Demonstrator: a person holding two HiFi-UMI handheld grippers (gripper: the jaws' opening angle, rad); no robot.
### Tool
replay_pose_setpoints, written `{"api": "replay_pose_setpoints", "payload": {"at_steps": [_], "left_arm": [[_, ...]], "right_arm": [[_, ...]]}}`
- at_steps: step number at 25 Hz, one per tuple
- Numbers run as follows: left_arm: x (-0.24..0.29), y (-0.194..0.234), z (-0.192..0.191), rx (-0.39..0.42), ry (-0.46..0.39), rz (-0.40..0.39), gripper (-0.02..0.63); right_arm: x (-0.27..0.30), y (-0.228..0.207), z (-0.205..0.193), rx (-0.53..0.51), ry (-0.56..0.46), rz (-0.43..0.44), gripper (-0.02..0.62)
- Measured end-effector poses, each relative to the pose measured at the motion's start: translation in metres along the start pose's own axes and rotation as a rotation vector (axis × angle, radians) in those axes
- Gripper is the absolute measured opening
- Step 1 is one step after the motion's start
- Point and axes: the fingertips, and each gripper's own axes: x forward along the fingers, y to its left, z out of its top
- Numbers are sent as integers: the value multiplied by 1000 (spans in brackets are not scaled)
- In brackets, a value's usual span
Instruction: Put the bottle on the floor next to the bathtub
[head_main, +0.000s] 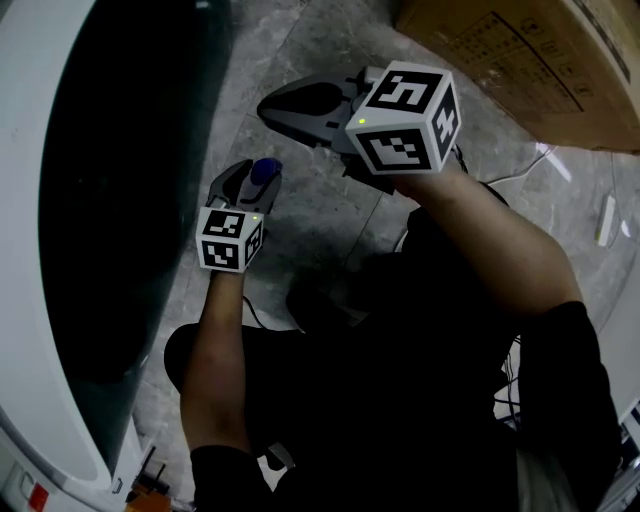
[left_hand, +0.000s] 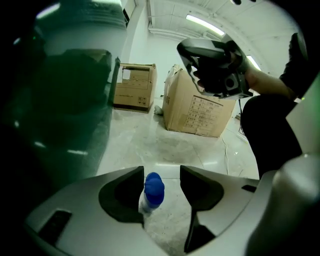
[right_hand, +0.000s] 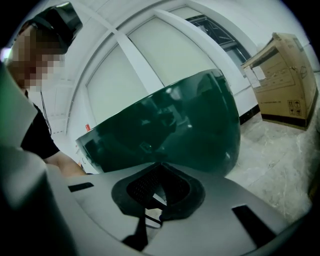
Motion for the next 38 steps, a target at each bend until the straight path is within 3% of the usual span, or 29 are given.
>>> {"api": "replay_pose_setpoints", "payload": {"at_steps": [5,10,11,14,17,19,22,26,32,38], "left_arm": [[-38,-2,29,-18,-62,1,235],[-79,-12,64,36,-143,18,226],[-87,-11,72,71,-158,37,215],[-111,-2,97,145,-205,114,94],[-137,6,147,63,-342,147,66],[-151,-1,171,58,-409,138,55],[-158,-15,163,31,-361,106,55],[-190,-11,162,-31,-294,169,55],[-305,-65,217,-98,-313,172,55],[-441,-128,310,-192,-378,143,55]], "right_arm": [[8,4,2,-147,33,-35,28],[7,7,1,-162,22,-46,28],[4,9,4,-150,9,-44,28],[-8,17,30,-150,-60,-76,28],[-26,25,60,-258,-85,-166,28],[-38,37,80,-333,-81,-189,28],[-56,65,105,-342,-93,-156,28],[-80,100,113,-286,-29,-130,28],[-108,187,149,-233,45,-72,28],[-133,292,244,-223,40,18,28]]}}
